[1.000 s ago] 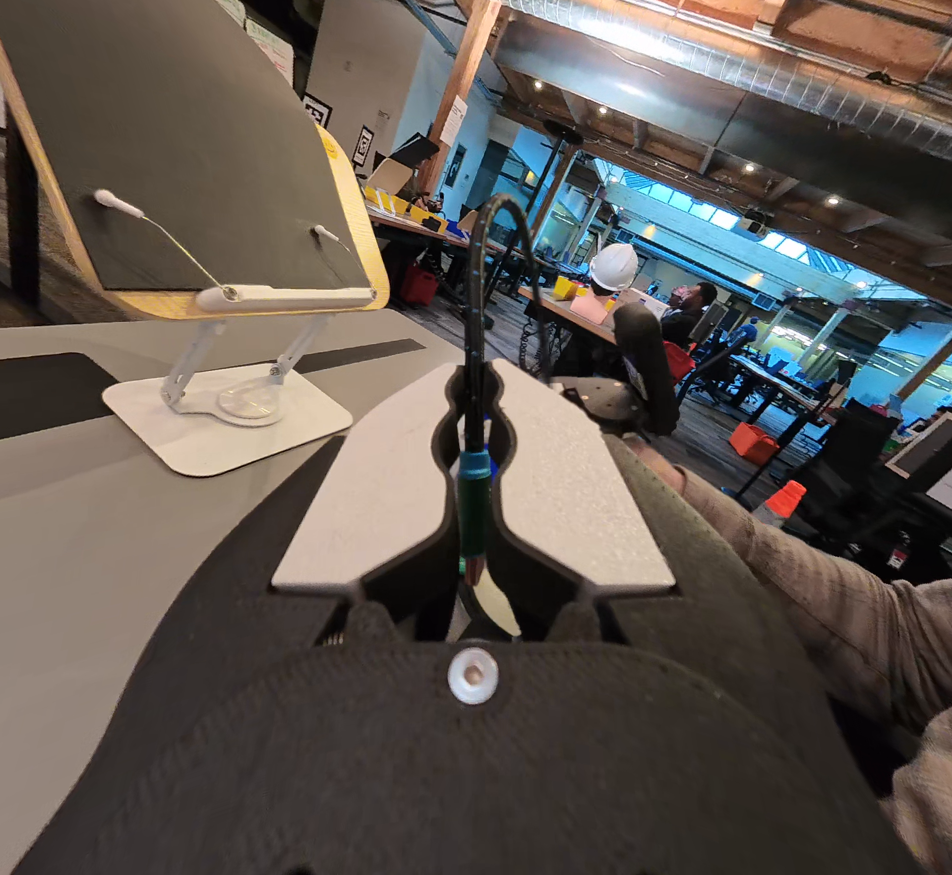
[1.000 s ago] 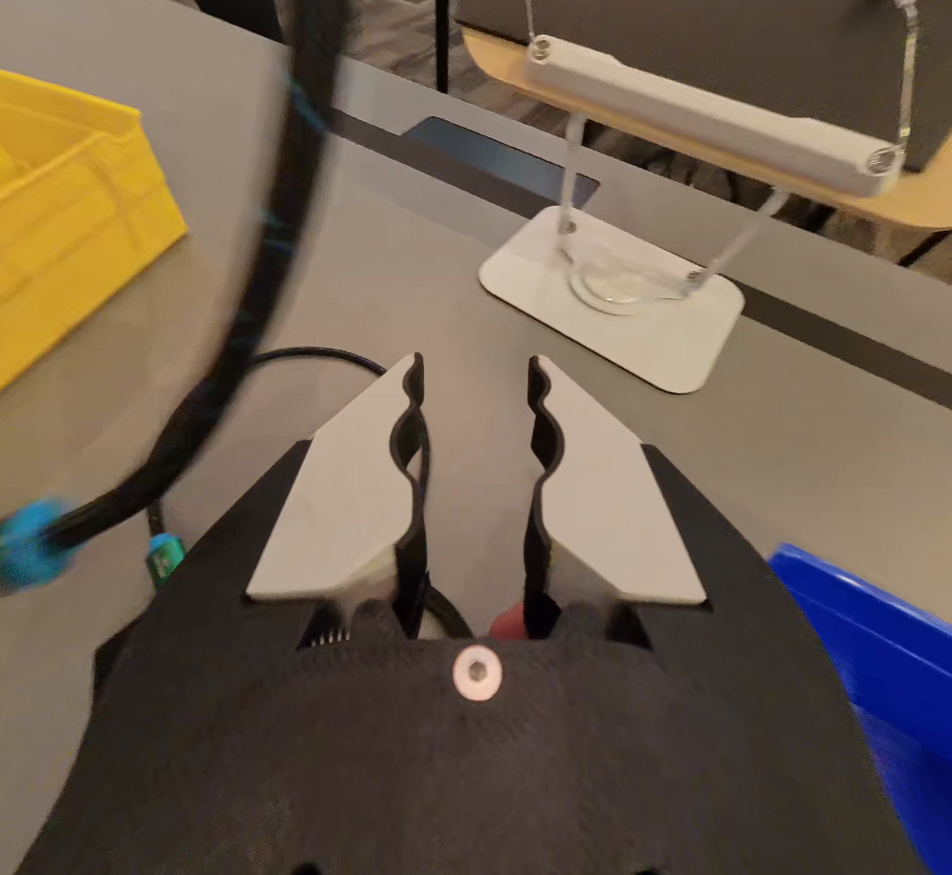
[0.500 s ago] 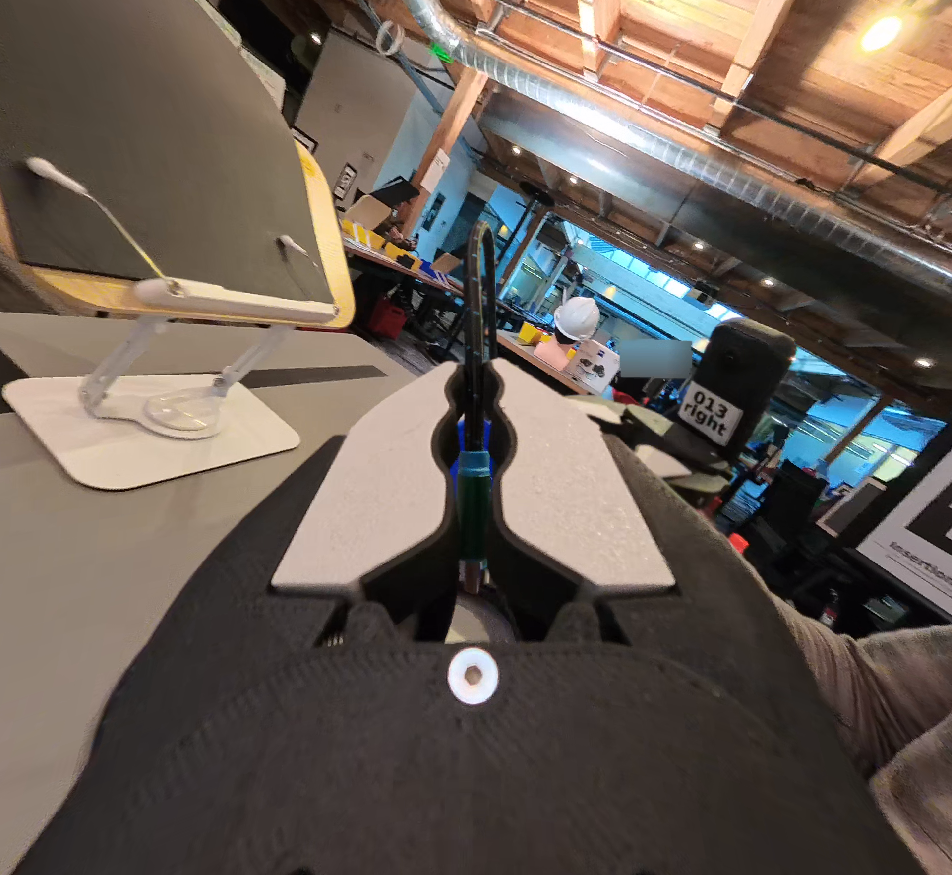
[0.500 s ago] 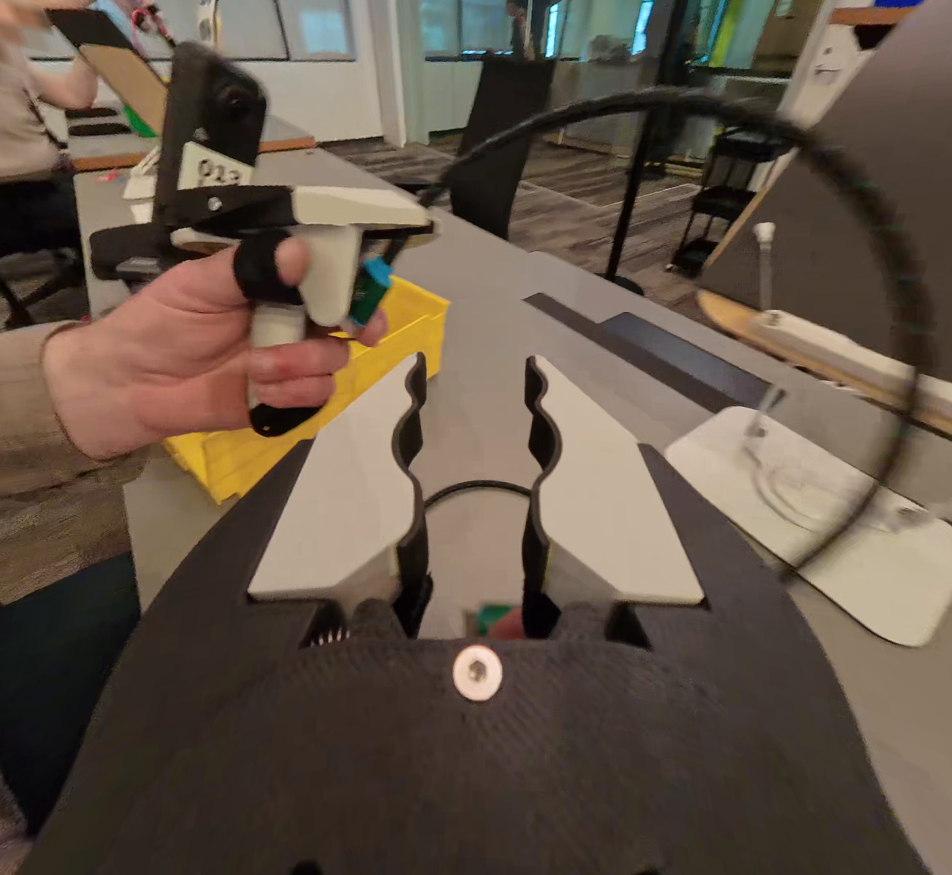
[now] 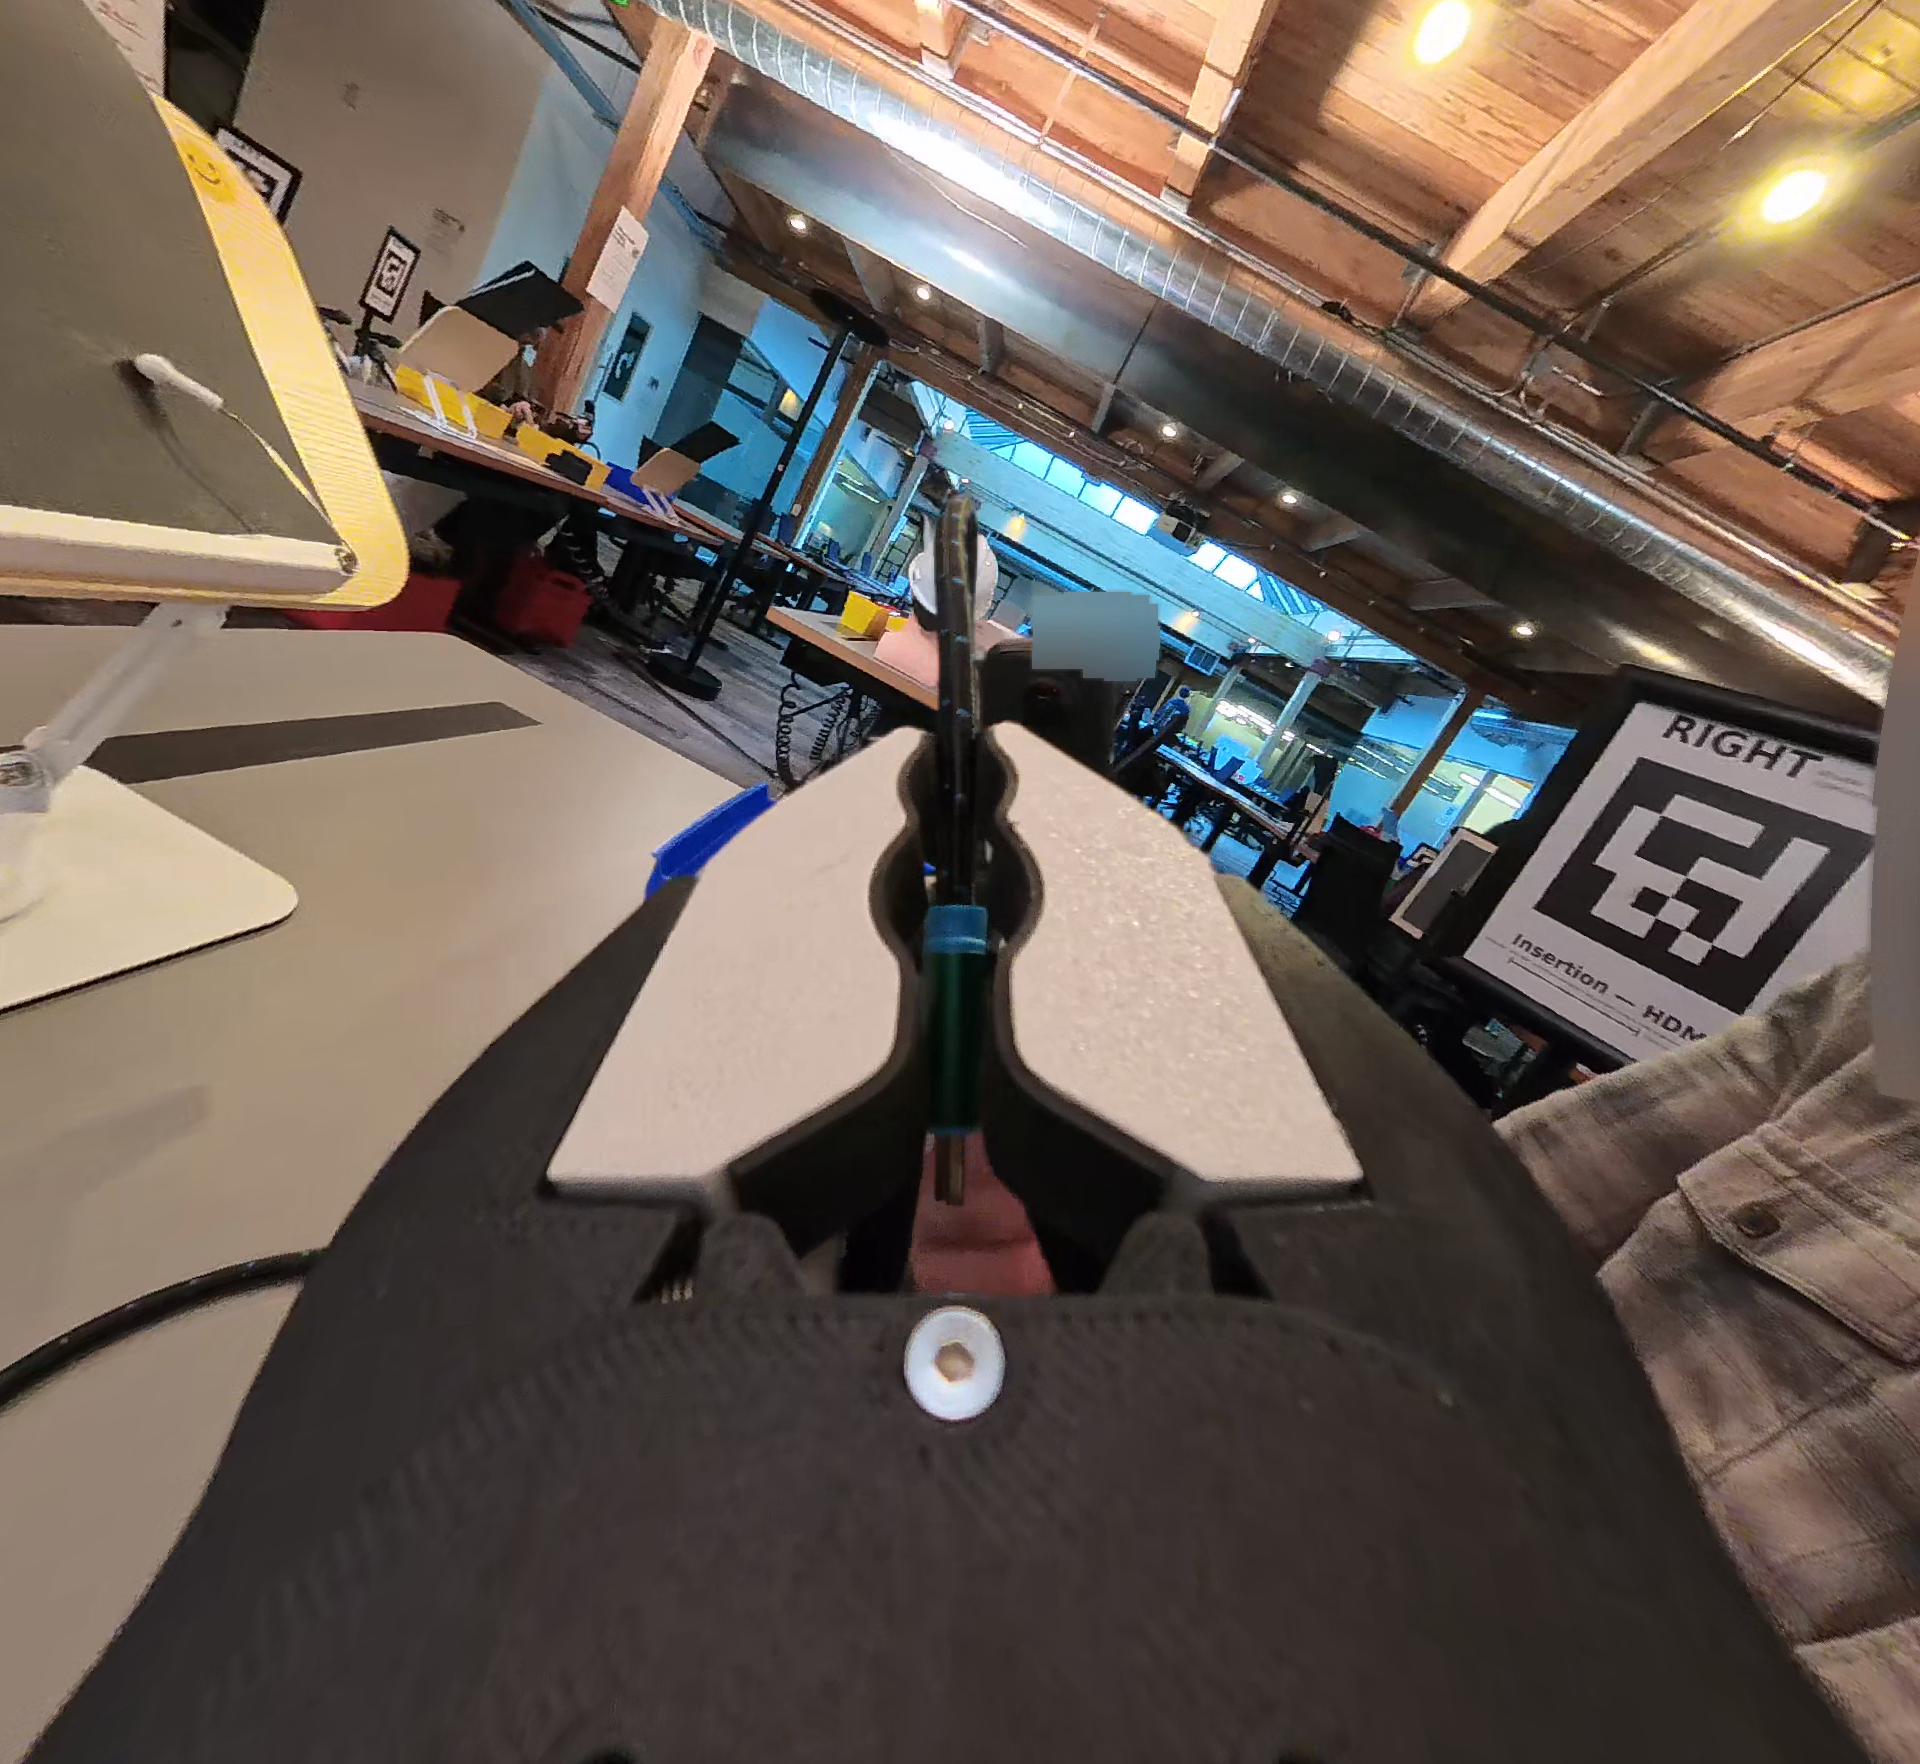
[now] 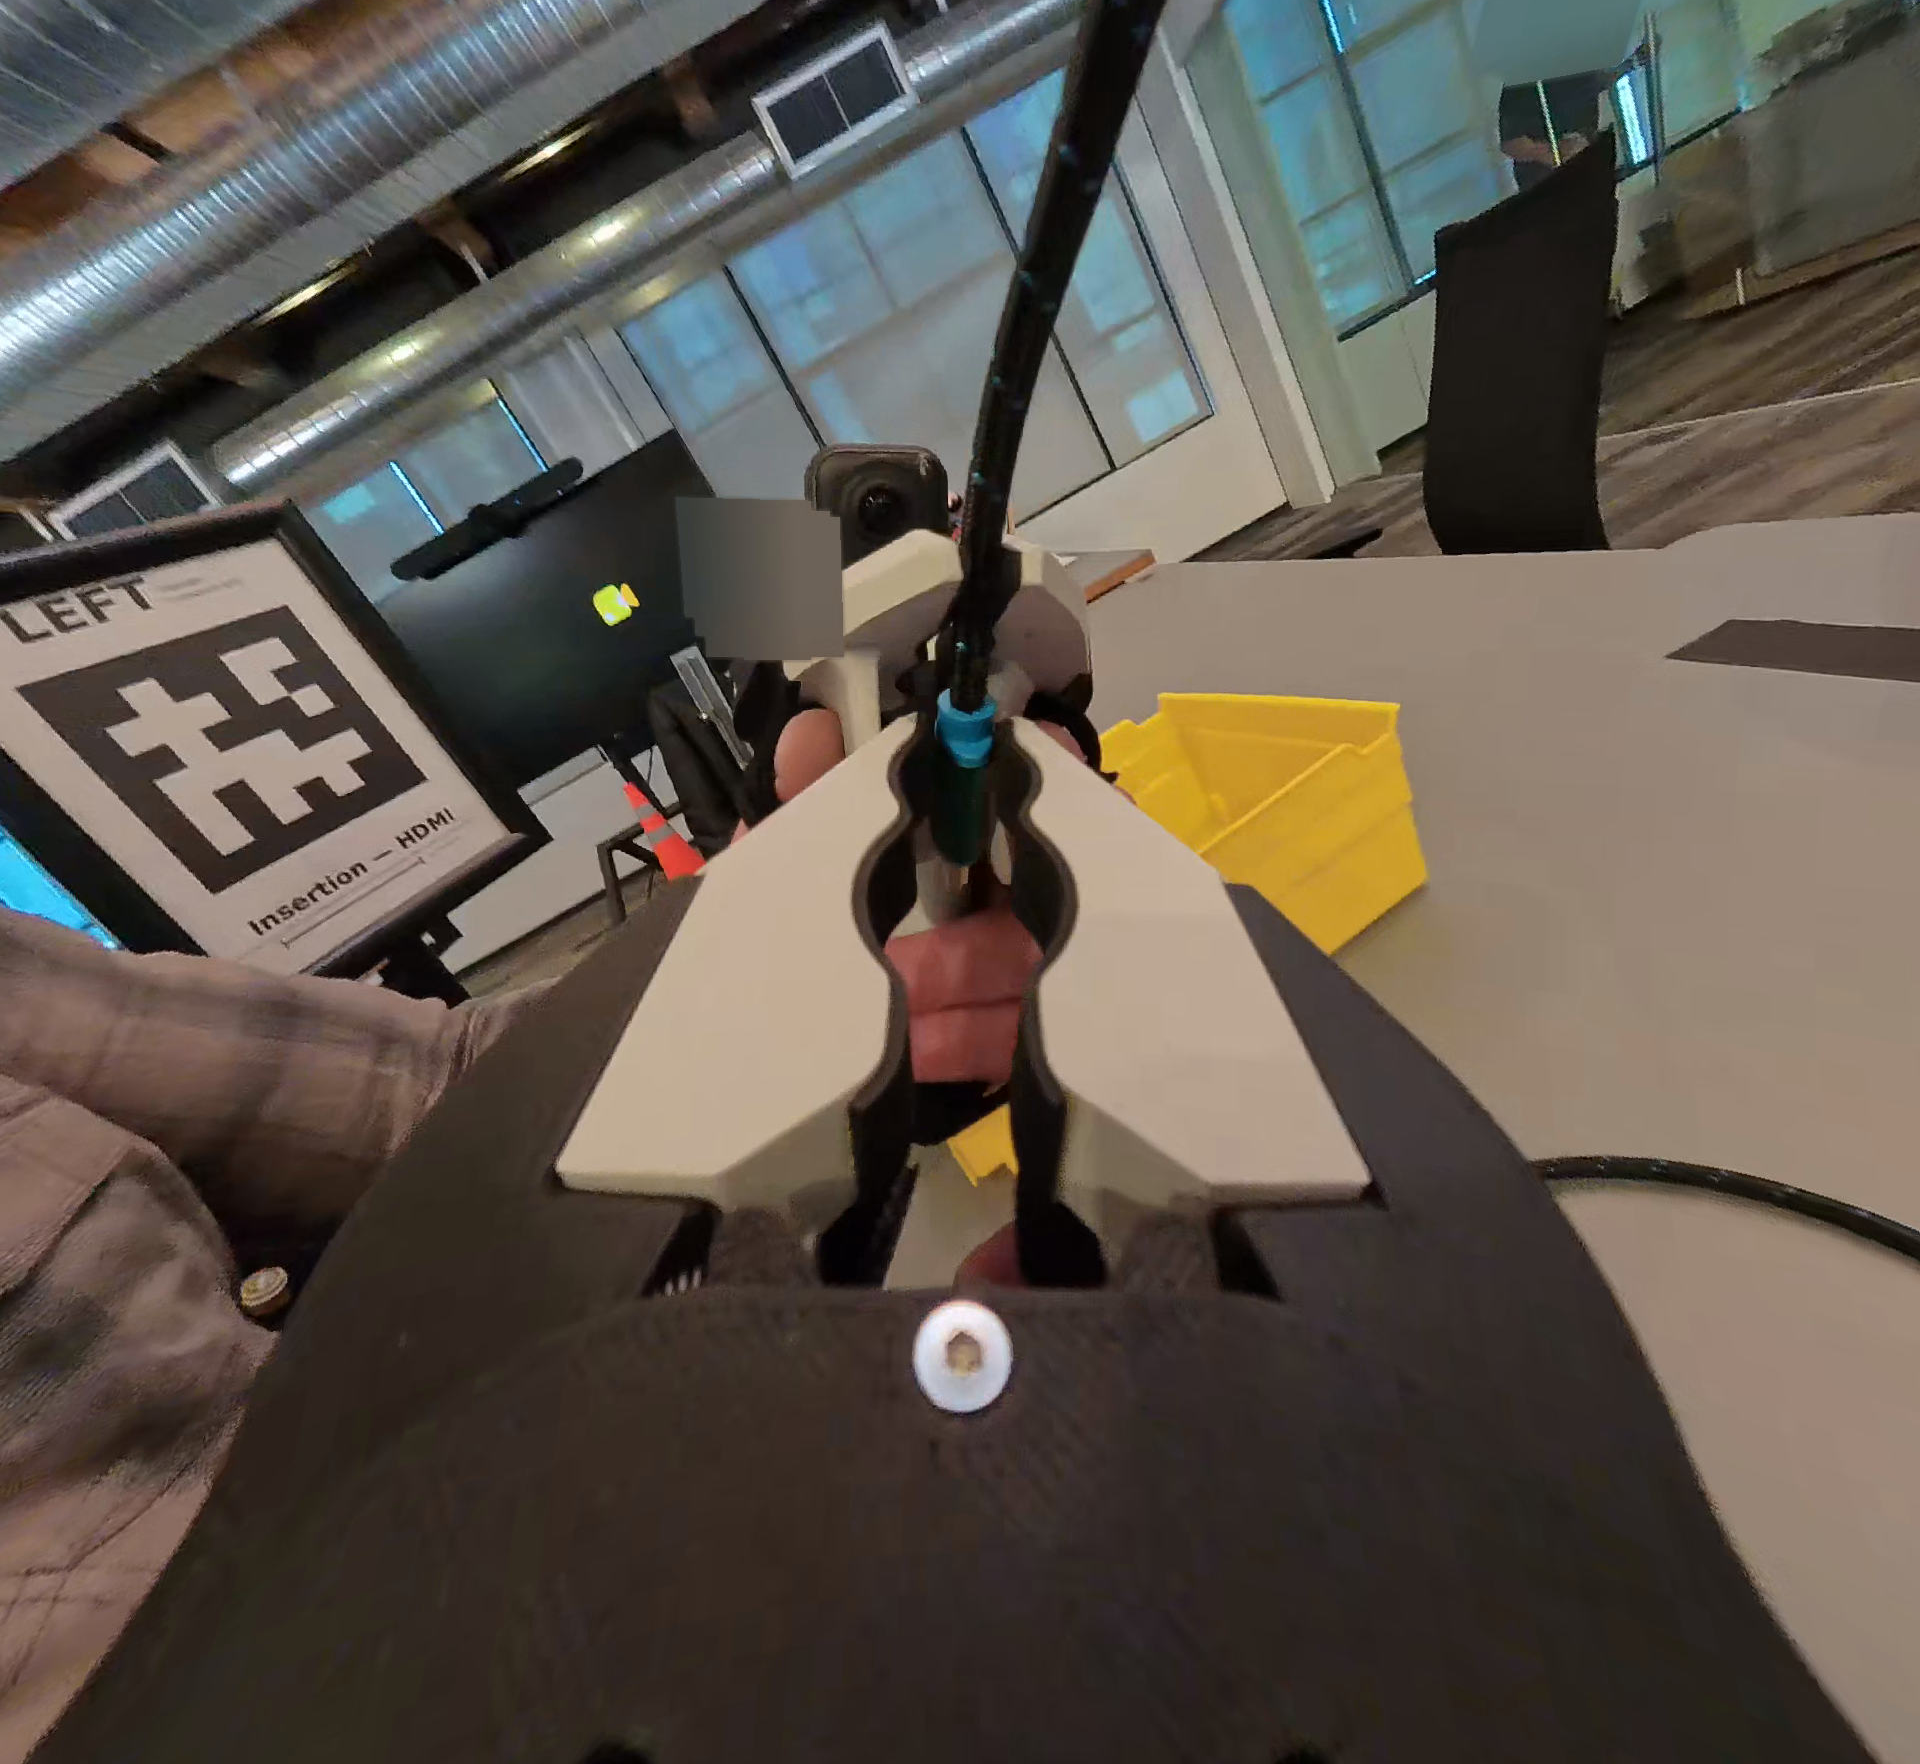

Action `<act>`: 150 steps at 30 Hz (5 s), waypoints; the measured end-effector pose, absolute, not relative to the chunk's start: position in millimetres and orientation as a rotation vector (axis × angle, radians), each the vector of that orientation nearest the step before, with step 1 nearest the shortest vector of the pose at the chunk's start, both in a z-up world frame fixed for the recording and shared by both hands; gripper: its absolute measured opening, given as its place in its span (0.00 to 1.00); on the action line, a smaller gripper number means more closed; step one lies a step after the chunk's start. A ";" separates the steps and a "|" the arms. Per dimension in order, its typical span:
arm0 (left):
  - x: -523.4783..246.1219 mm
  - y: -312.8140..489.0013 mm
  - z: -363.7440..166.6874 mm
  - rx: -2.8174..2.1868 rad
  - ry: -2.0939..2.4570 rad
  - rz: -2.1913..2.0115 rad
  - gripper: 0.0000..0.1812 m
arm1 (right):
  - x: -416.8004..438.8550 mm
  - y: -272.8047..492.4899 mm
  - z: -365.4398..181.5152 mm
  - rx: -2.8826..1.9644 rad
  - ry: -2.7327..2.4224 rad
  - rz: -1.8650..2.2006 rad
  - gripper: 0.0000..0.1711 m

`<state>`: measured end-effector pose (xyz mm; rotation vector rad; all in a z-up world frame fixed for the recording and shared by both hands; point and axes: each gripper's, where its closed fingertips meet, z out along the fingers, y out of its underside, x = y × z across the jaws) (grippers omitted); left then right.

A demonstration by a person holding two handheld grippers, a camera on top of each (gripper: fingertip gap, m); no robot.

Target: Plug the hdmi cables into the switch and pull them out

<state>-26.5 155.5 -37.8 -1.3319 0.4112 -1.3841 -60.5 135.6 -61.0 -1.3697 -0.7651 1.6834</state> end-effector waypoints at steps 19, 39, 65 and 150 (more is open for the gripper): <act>-10.0 122.3 -76.0 -1.616 1.061 -1.106 0.19 | -40.1 104.2 -119.7 -1.583 -1.442 1.469 0.04; -37.9 174.6 -80.6 -1.716 0.543 -1.117 0.02 | -46.4 146.0 -140.0 -1.597 -1.440 0.803 0.28; -55.3 186.6 -63.9 -1.632 0.324 -0.884 0.02 | -79.1 150.7 -125.8 -1.597 -1.044 0.821 0.10; 36.6 109.7 -124.4 -1.506 1.165 -0.901 0.11 | 9.9 109.8 -160.3 -1.364 -1.916 0.745 0.07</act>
